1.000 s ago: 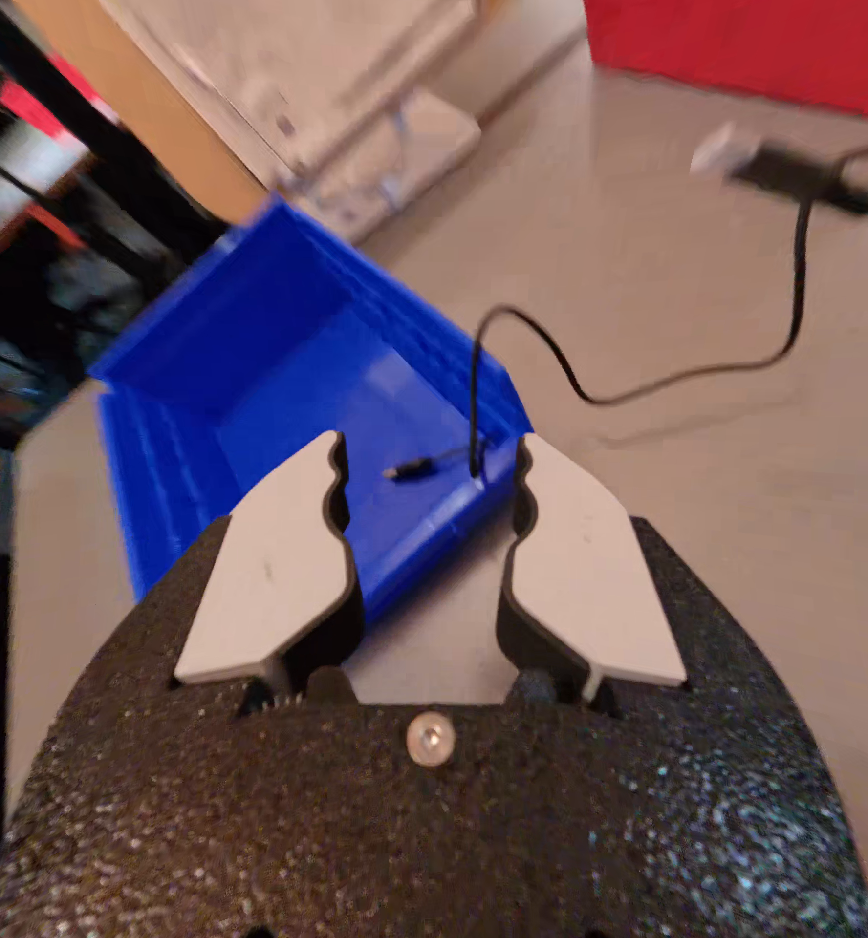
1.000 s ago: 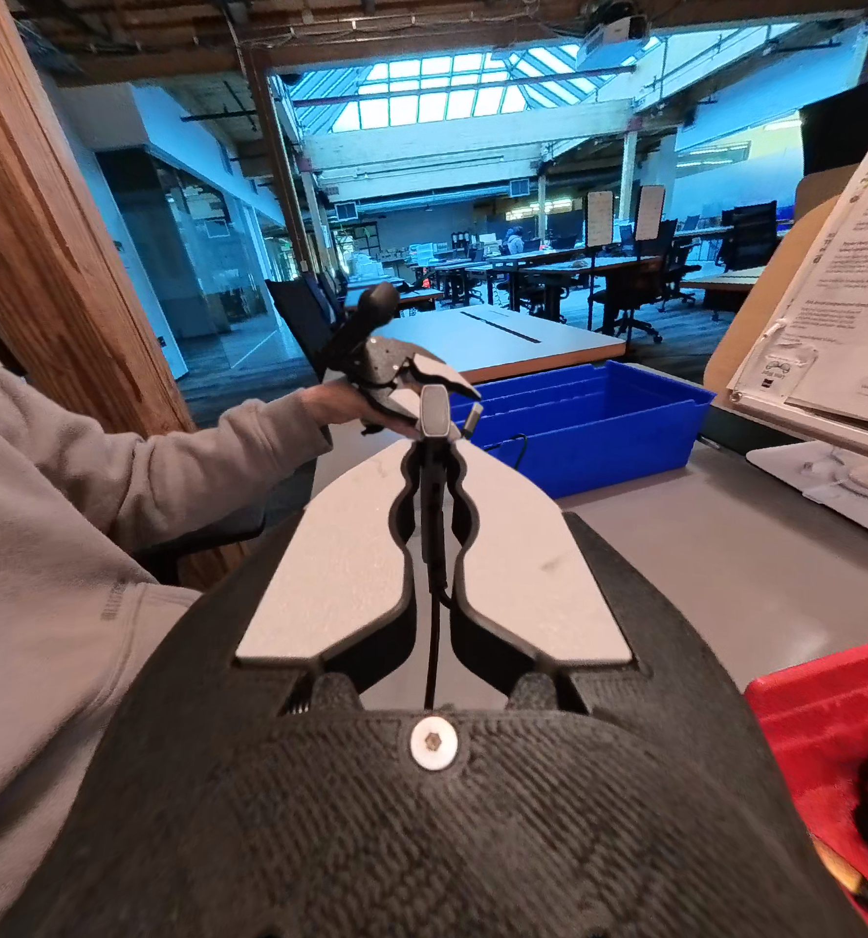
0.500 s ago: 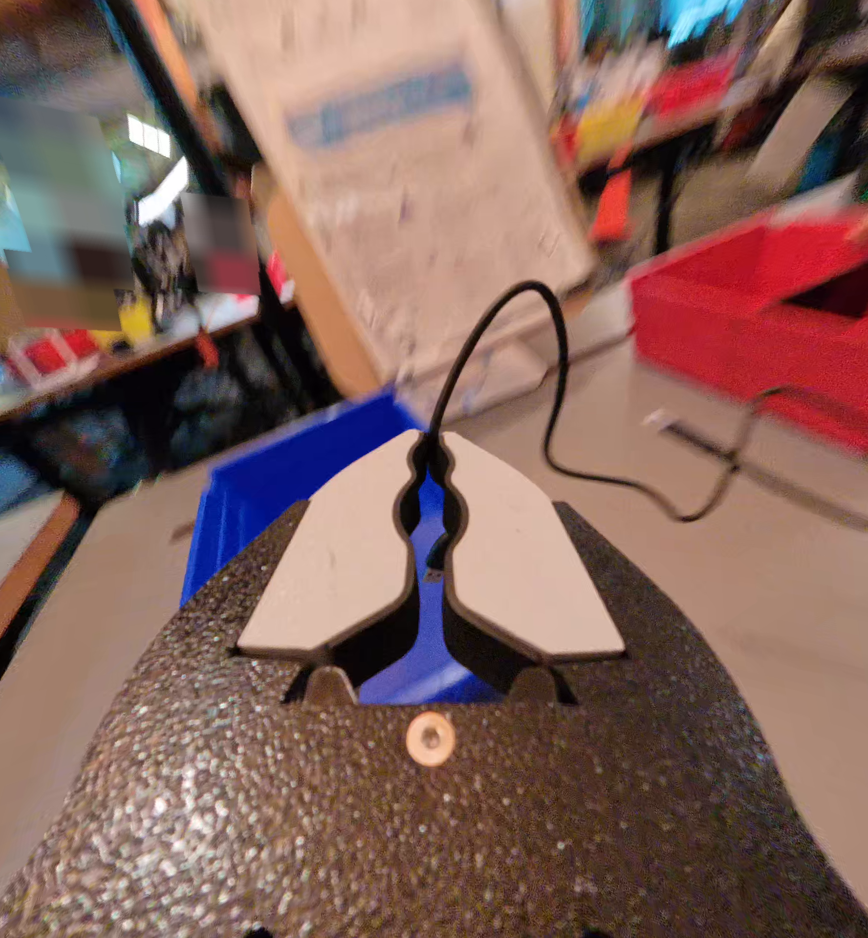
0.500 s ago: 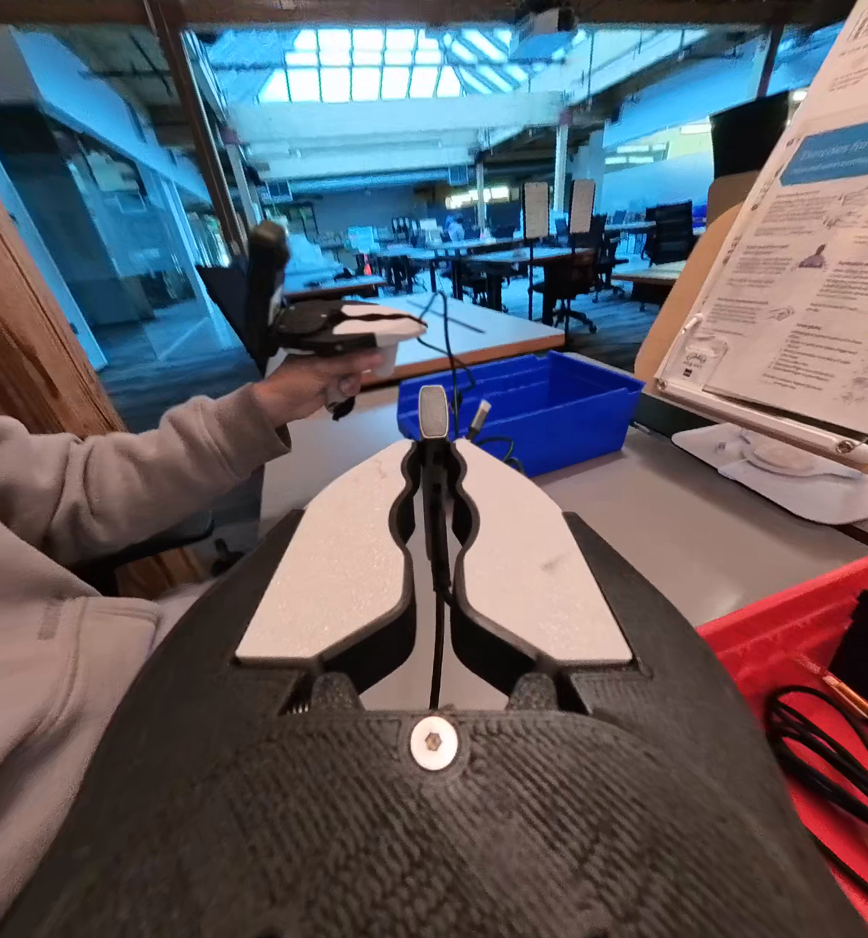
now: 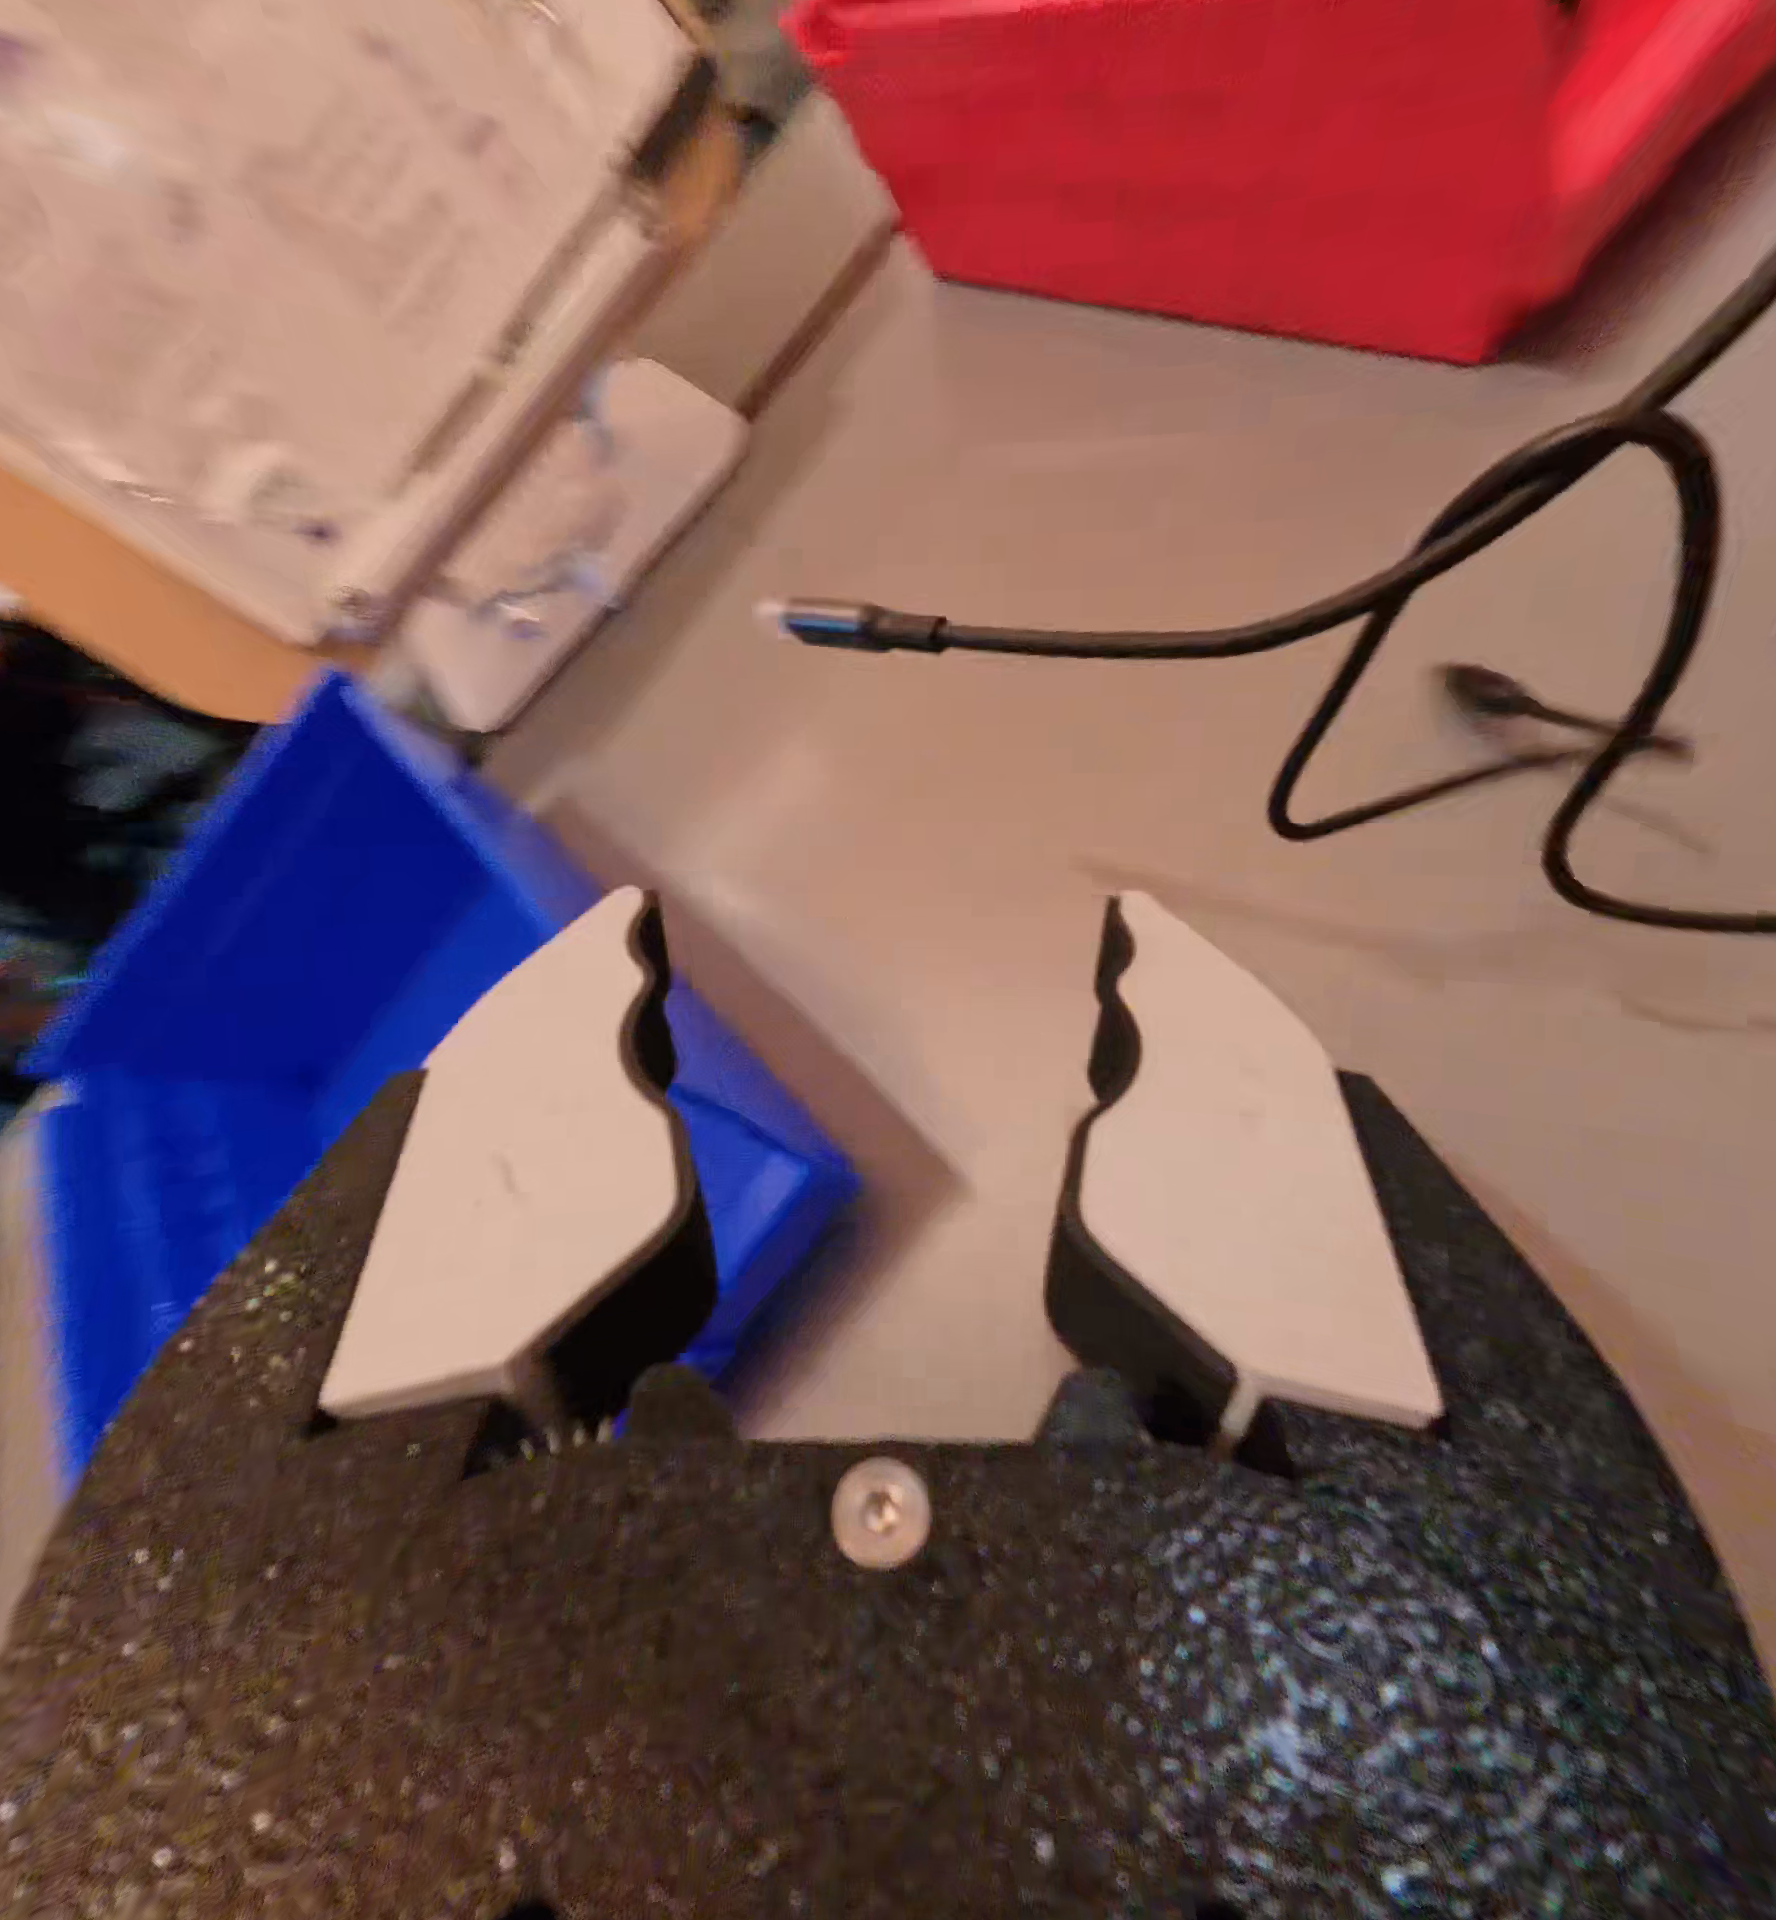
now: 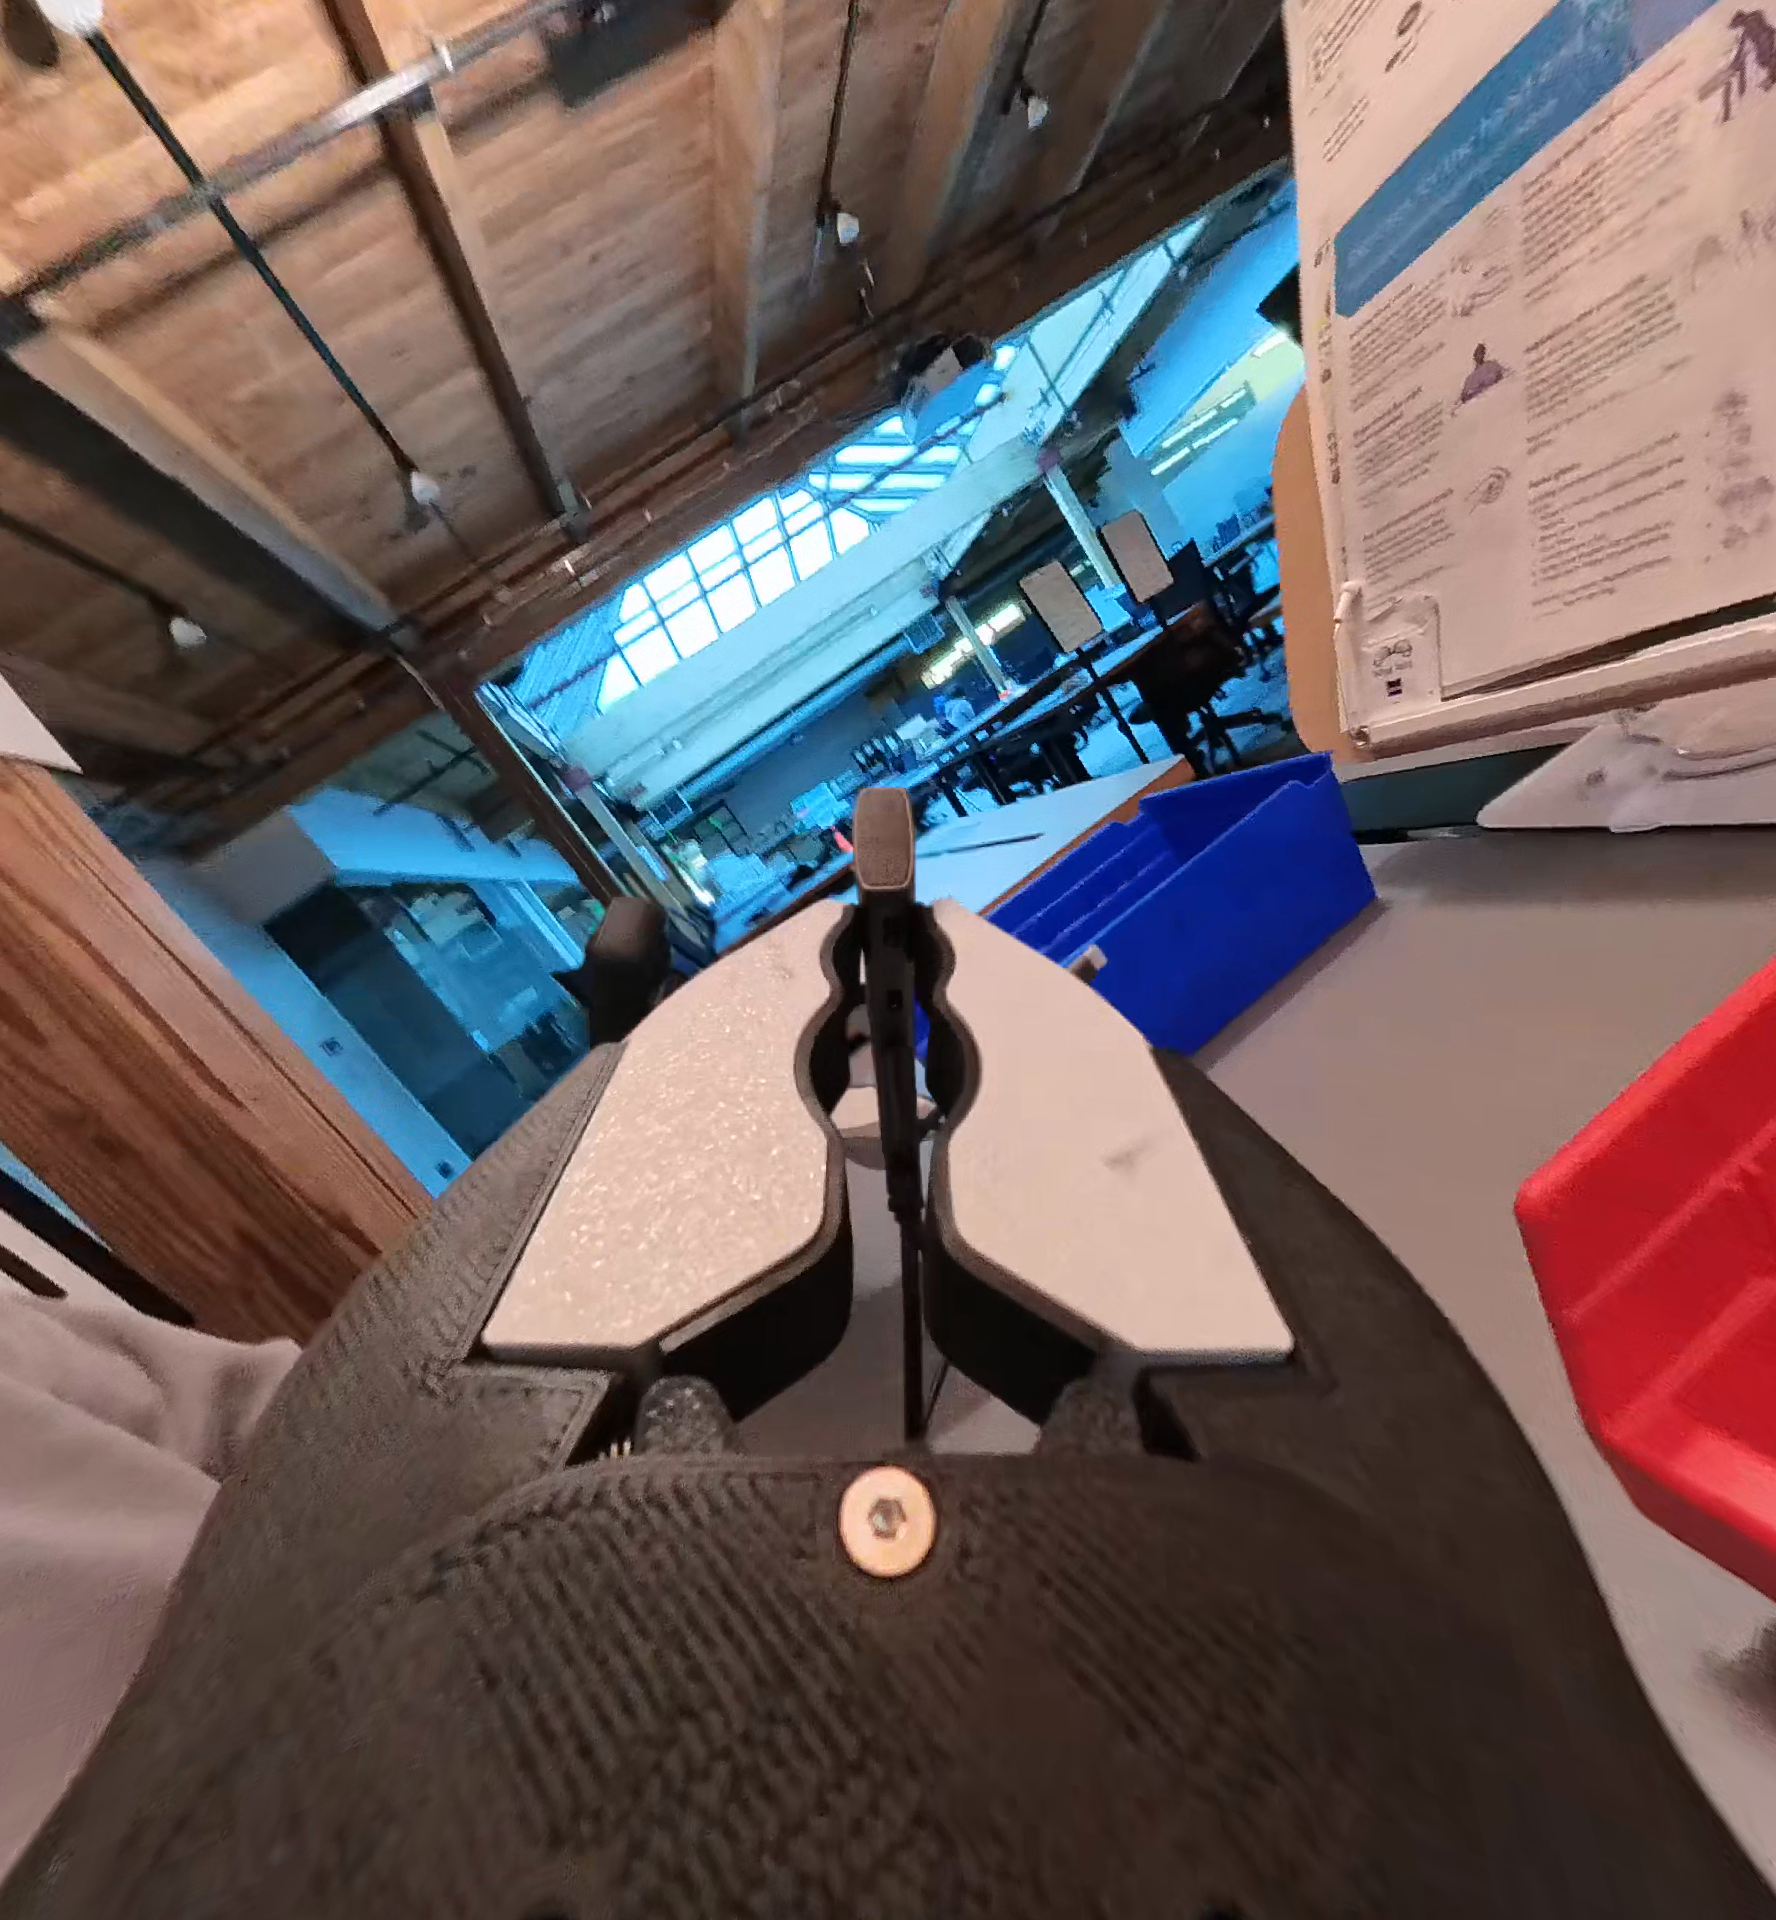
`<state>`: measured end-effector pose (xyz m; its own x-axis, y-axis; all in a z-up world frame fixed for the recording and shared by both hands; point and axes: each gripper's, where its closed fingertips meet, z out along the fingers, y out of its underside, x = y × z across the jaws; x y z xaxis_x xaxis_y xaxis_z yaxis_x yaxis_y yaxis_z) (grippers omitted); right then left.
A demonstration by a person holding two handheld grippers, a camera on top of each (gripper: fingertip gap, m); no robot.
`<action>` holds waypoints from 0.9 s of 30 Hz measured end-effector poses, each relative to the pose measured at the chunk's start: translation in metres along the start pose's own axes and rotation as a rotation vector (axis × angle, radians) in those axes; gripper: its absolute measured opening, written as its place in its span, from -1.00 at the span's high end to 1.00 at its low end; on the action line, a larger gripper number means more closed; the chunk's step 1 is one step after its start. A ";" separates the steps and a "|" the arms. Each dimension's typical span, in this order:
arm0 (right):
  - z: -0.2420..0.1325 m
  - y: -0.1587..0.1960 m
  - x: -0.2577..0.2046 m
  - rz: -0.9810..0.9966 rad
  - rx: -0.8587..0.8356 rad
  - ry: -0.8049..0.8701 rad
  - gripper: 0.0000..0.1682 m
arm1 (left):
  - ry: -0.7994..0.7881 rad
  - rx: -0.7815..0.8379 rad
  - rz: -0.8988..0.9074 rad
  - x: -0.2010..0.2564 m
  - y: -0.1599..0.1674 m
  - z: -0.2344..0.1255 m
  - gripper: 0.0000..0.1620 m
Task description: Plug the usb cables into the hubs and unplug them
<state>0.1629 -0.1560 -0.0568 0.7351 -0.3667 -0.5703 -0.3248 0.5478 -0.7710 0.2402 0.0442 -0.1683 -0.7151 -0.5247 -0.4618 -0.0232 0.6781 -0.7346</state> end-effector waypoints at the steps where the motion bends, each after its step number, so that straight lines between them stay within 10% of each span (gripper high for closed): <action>1: 0.000 -0.001 0.002 0.031 0.018 -0.014 0.89 | -0.064 0.073 -0.004 -0.004 -0.010 -0.007 0.23; 7: 0.009 0.008 0.014 0.165 0.052 -0.048 0.88 | -0.199 0.561 0.217 0.039 -0.098 -0.072 0.28; 12: 0.021 0.016 0.004 0.191 0.031 -0.091 0.89 | -0.099 0.529 0.410 0.089 -0.099 -0.044 0.26; 27: 0.042 0.045 0.001 0.346 -0.040 -0.192 0.88 | -0.067 0.665 0.128 0.086 -0.099 -0.032 0.71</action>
<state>0.1741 -0.0998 -0.0801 0.6749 -0.0164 -0.7377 -0.5927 0.5835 -0.5552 0.1585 -0.0521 -0.1194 -0.6385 -0.5065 -0.5795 0.5083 0.2880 -0.8116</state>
